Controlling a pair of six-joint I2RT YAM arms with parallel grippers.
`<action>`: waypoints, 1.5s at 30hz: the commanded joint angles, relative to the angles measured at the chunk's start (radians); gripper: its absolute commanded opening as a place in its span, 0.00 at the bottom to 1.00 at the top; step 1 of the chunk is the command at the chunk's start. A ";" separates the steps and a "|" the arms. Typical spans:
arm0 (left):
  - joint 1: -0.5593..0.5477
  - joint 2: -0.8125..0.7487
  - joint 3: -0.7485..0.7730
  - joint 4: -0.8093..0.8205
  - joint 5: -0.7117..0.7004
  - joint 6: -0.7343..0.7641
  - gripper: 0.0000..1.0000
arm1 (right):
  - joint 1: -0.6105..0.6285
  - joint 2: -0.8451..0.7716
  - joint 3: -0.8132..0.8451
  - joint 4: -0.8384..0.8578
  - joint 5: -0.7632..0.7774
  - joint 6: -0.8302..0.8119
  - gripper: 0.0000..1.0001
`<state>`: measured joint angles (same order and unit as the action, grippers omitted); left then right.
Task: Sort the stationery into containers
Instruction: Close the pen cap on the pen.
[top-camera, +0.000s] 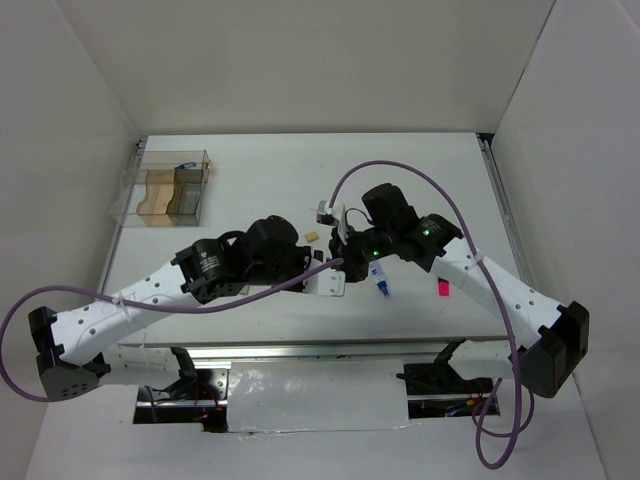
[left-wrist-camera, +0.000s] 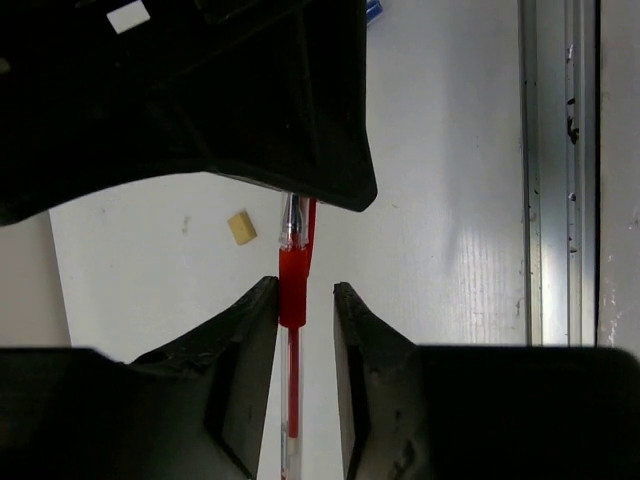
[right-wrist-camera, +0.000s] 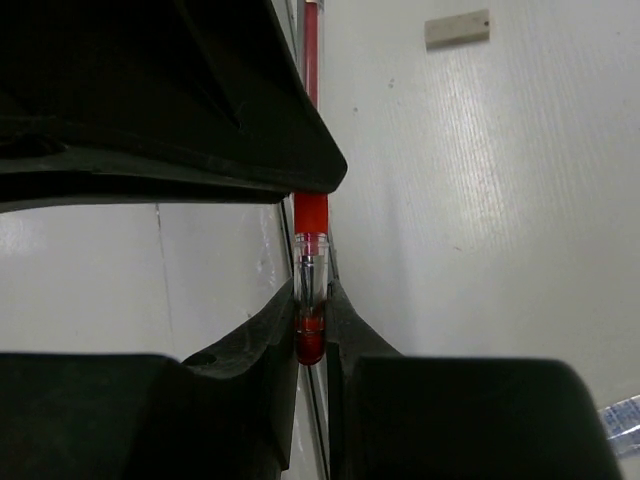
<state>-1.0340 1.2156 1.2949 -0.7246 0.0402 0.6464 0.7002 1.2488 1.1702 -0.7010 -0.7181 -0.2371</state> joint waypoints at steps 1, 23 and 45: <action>-0.012 -0.028 -0.011 0.067 0.050 -0.002 0.41 | -0.004 -0.022 -0.004 0.090 -0.017 -0.011 0.00; 0.233 -0.146 -0.009 -0.031 0.085 0.057 0.74 | -0.048 -0.095 -0.063 0.054 0.020 -0.041 0.00; 0.555 -0.215 -0.120 -0.096 0.524 0.245 0.69 | -0.045 -0.069 -0.004 0.003 -0.041 -0.073 0.00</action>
<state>-0.4828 0.9878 1.1809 -0.8600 0.4831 0.8673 0.6422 1.1805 1.1149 -0.6758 -0.7303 -0.2867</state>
